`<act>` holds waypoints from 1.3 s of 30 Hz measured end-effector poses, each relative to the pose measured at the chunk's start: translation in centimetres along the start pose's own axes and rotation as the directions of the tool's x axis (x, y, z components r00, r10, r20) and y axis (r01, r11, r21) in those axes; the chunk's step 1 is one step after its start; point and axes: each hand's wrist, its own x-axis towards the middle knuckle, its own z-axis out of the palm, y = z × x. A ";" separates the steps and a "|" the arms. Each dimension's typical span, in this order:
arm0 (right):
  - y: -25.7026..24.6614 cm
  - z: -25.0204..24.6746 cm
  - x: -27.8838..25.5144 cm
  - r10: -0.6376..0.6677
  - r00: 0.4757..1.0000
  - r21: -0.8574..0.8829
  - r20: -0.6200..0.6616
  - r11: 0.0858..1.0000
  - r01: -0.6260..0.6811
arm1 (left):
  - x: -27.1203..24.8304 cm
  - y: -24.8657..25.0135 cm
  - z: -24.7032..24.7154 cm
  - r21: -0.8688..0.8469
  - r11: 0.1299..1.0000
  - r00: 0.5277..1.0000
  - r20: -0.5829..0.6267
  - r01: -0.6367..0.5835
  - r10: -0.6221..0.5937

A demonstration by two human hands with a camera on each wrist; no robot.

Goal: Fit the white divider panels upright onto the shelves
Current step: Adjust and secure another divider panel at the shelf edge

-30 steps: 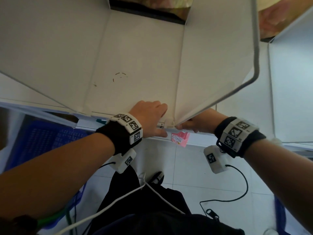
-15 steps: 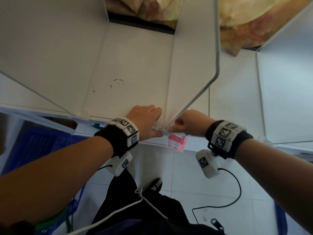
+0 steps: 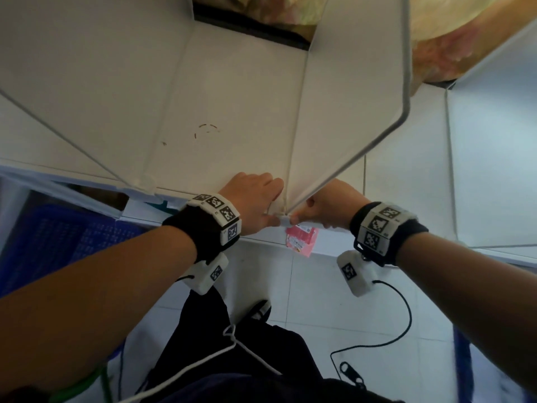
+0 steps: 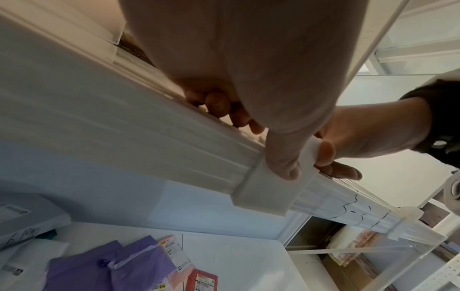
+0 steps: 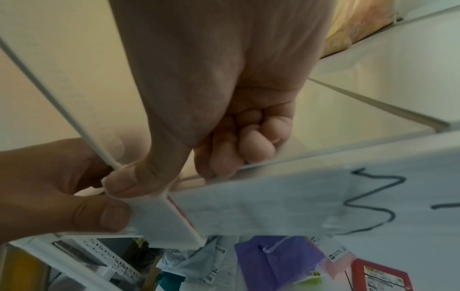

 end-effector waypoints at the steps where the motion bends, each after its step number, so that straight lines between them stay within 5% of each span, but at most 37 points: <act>1: -0.1 0.0 0.1 0.000 1.000 -0.007 -0.006 1.000 0.000 | 0.1 -0.1 0.0 -0.006 1.000 1.000 0.000 -0.006 0.006; 20: -1.3 -0.6 -1.0 0.030 1.000 -0.170 -0.001 0.985 -0.030 | 0.6 -0.9 0.3 -0.109 0.994 0.999 0.051 -0.001 0.007; 30: -5.9 -1.2 -5.8 -0.067 0.998 0.183 -0.012 0.981 0.068 | -0.4 1.0 -1.0 -0.080 0.986 0.989 0.022 0.146 -0.144; 35: -9.1 -2.1 -6.5 0.136 0.982 0.237 -0.128 0.966 -0.103 | -0.9 2.0 -1.9 -0.100 0.968 0.972 0.081 0.230 -0.222; 39: -9.9 -2.3 -5.2 0.167 0.982 0.184 -0.091 0.972 -0.148 | -0.8 2.1 -2.8 -0.129 0.973 0.977 0.116 0.192 -0.178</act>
